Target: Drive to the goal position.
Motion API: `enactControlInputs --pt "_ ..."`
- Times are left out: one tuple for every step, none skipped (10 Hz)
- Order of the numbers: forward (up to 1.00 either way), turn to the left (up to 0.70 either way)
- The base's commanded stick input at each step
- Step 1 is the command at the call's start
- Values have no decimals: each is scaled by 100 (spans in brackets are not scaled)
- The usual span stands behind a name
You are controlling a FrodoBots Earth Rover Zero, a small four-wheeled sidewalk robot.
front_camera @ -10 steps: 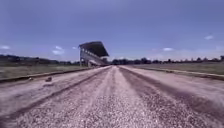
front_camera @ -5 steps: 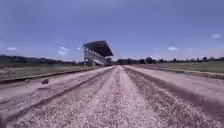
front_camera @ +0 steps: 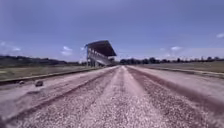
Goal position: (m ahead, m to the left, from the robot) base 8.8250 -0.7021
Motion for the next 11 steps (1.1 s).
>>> enactControlInputs --pt "100 0" --pt "100 0" --pt "100 0" --pt "100 0" --pt "100 -1" --pt "100 -25" --pt "100 -17" --pt "100 -5" --pt "100 0" --pt "100 0" --pt "100 0"
